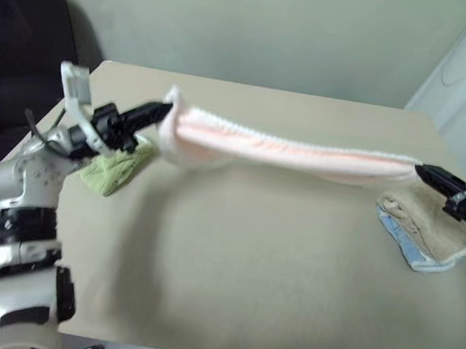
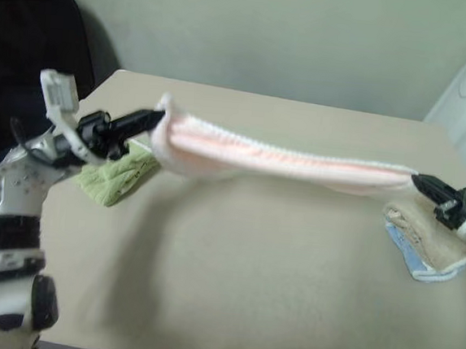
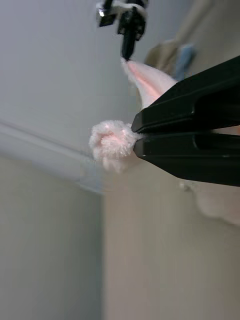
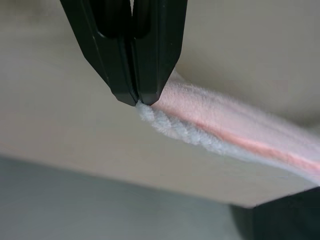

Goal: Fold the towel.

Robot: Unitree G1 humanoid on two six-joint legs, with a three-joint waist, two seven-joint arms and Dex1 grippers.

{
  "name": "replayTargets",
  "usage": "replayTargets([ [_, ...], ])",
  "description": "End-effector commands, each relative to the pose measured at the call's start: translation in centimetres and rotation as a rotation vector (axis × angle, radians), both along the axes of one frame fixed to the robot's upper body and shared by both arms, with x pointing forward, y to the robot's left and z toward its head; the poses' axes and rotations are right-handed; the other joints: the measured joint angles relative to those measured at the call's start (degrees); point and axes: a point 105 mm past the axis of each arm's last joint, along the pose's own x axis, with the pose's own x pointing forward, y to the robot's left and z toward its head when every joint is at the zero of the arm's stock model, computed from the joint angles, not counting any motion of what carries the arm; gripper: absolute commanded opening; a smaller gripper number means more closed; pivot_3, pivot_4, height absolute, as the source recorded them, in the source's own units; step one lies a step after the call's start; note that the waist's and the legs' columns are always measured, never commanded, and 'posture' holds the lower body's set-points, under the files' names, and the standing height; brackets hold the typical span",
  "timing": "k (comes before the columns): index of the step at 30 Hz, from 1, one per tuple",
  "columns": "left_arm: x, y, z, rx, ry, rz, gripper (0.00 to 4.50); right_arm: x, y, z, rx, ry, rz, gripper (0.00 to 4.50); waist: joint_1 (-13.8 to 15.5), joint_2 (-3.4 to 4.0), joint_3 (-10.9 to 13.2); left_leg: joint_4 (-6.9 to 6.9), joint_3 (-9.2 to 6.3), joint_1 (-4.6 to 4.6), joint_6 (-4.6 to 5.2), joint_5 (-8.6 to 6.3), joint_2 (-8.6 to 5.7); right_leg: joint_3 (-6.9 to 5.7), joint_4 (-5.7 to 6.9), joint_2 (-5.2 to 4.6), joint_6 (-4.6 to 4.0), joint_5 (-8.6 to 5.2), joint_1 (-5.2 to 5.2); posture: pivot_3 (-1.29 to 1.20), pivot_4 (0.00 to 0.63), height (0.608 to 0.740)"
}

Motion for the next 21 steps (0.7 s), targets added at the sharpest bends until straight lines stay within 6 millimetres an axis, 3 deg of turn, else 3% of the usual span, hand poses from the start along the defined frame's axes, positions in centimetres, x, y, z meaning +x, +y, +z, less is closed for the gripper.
replayTargets([
  [1, -3.5, -0.3, -0.6, 0.071, 0.012, -0.059, 0.00, -2.9, 1.1, 0.1, 0.009, 0.022, 0.078, 0.04, 0.0, 0.03, 0.0, -0.01, -0.02, -0.08, -0.14, -0.32, -0.01, 0.00, -0.01, 0.02, 0.01, -0.21, -0.09, 0.00, 0.150, 0.740],
  [9, -7.0, 0.0, -5.1, 0.163, 0.191, -0.049, 0.00, -6.6, 3.1, -3.8, -0.014, 0.227, 0.179, 0.04, -0.1, 0.09, 0.1, 0.05, -0.02, -0.48, -0.22, -0.26, 0.03, 0.08, 0.07, 0.02, -0.05, -0.96, -0.54, 0.00, 0.150, 0.740],
  [14, -7.7, 0.2, -6.5, 0.161, 0.243, -0.022, 0.00, -6.0, 2.9, -4.6, -0.026, 0.243, 0.160, 0.04, -0.2, 0.08, 0.0, 0.05, 0.00, -0.48, -0.22, -0.29, 0.03, 0.09, 0.09, 0.01, -0.09, -0.94, -0.63, 0.00, 0.150, 0.740],
  [16, -7.1, 0.6, -6.6, 0.141, 0.246, 0.022, 0.00, -5.3, 2.7, -4.5, -0.034, 0.230, 0.142, 0.04, -0.2, 0.06, 0.0, 0.05, 0.01, -0.45, -0.23, -0.30, 0.03, 0.09, 0.23, 0.01, -0.21, -0.87, -0.66, 0.00, 0.150, 0.740],
  [18, -5.1, 1.8, -6.4, 0.079, 0.255, 0.136, 0.00, -3.9, 2.0, -4.5, -0.052, 0.210, 0.090, 0.04, -0.2, 0.05, -0.1, 0.05, 0.02, -0.31, -0.24, -0.34, 0.02, 0.09, 0.37, 0.00, -0.77, -0.52, -0.62, 0.00, 0.150, 0.740],
  [21, -3.0, 2.9, -5.9, 0.012, 0.240, 0.235, 0.00, -2.0, 1.2, -4.6, -0.091, 0.188, 0.038, 0.04, -0.1, 0.03, -0.1, 0.06, 0.04, -0.25, -0.24, -0.32, 0.00, 0.09, 0.67, -0.02, -0.88, -0.45, -0.66, 0.00, 0.150, 0.740],
])
